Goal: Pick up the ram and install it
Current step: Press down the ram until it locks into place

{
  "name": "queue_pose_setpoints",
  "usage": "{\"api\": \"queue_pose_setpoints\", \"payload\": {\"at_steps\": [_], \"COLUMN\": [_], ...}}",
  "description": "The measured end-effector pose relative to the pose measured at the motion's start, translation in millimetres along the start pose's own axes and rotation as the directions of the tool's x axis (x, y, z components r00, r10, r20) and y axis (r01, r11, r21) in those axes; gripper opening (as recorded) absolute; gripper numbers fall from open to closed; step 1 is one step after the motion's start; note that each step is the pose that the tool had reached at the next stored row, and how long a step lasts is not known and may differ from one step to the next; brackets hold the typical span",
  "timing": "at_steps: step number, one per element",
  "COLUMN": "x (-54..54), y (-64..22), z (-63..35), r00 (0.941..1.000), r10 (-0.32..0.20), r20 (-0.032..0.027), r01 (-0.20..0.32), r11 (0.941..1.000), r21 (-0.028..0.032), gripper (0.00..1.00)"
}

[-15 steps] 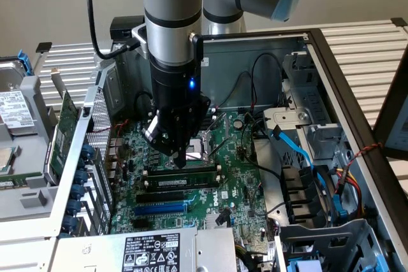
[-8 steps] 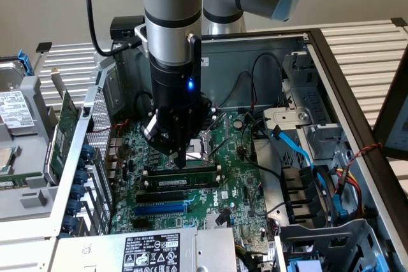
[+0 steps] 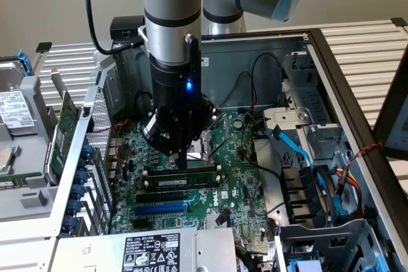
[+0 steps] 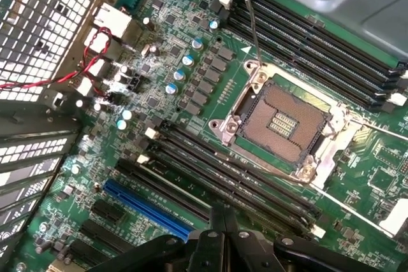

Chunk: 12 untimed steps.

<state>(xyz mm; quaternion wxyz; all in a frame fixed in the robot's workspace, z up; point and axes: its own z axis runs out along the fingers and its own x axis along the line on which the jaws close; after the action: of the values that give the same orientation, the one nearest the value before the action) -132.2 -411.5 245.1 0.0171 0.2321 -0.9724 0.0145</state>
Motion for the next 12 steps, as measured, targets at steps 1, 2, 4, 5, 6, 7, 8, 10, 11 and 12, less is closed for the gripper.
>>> {"api": "queue_pose_setpoints", "payload": {"at_steps": [1, 2, 4, 5, 6, 7, 8, 10, 11, 12], "x": [0.0, 0.0, 0.0, 0.0, -0.1, -0.1, -0.1, 0.0, 0.0, 0.0], "y": [0.0, 0.0, 0.0, 0.0, 0.0, 0.1, 0.1, 0.0, 0.1, 0.0], "z": [0.0, 0.1, 0.0, 0.1, 0.2, 0.2, 0.2, 0.1, 0.1, 0.1], "r00": [1.0, 0.9998, 0.9993, 0.9988, 0.9982, 0.9975, 0.9966, 0.9943, 0.993, 0.9914], "r10": [0.009, 0.019, 0.038, 0.048, 0.06, 0.071, 0.082, 0.106, 0.118, 0.131], "r20": [0.0008, 0.0016, 0.0031, 0.004, 0.005, 0.0058, 0.0066, 0.0073, 0.0075, 0.0077], "r01": [-0.009, -0.019, -0.038, -0.048, -0.06, -0.071, -0.082, -0.106, -0.118, -0.131], "r11": [1.0, 0.9998, 0.9993, 0.9988, 0.9982, 0.9975, 0.9966, 0.9943, 0.993, 0.9914], "r21": [0.002, 0.0039, 0.0067, 0.0071, 0.007, 0.007, 0.007, 0.0067, 0.0065, 0.0063], "gripper": [0.11, 0.11, 0.11, 0.11, 0.11, 0.11, 0.11, 0.11, 0.11, 0.11]}}
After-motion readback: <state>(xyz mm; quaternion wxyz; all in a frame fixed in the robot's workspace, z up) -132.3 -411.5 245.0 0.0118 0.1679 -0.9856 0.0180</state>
